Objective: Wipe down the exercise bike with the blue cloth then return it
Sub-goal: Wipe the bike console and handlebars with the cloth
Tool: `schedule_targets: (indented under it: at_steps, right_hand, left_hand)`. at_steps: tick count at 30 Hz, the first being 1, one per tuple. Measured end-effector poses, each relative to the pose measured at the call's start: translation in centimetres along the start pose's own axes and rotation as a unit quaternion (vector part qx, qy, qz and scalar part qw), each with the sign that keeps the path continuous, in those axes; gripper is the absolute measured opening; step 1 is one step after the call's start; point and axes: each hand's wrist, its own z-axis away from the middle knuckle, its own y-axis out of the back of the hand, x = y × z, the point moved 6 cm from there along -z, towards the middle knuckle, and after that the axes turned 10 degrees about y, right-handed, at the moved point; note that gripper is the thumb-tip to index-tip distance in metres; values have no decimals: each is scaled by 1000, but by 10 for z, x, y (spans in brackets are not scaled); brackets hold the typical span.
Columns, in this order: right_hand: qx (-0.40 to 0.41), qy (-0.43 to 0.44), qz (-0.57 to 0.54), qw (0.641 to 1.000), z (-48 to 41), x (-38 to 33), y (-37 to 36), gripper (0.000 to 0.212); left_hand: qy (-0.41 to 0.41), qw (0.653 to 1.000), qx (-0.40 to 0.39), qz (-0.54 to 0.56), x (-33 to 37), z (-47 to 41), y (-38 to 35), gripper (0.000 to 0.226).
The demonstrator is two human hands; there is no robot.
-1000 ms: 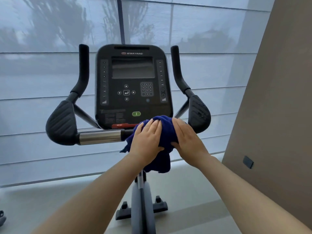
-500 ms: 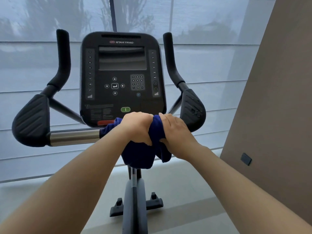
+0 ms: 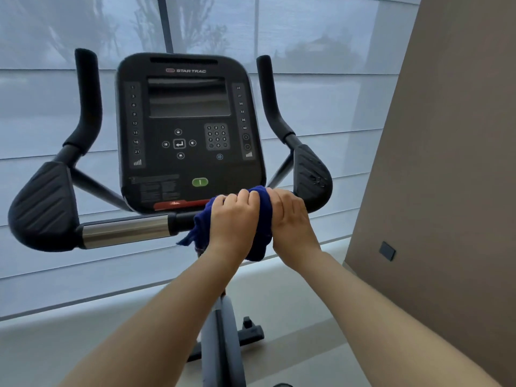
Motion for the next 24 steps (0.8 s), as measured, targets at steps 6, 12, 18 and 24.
schedule_targets:
  at_steps: [6, 12, 18, 24]
  right_hand:
    - [-42, 19, 17, 999, -8, 9, -4, 73]
    - [-33, 66, -4, 997, -7, 11, 4, 63]
    - [17, 114, -213, 970, 2, 40, 45, 50]
    - [158, 111, -220, 956, -1, 115, 100, 42]
  left_hand:
    - [-35, 985, -170, 23, -3, -18, -9, 53]
    - [-37, 970, -241, -18, 0, -18, -5, 68]
    - [36, 982, -187, -2, 13, 3, 12, 53]
    - [179, 962, -53, 201, 91, -32, 40, 67]
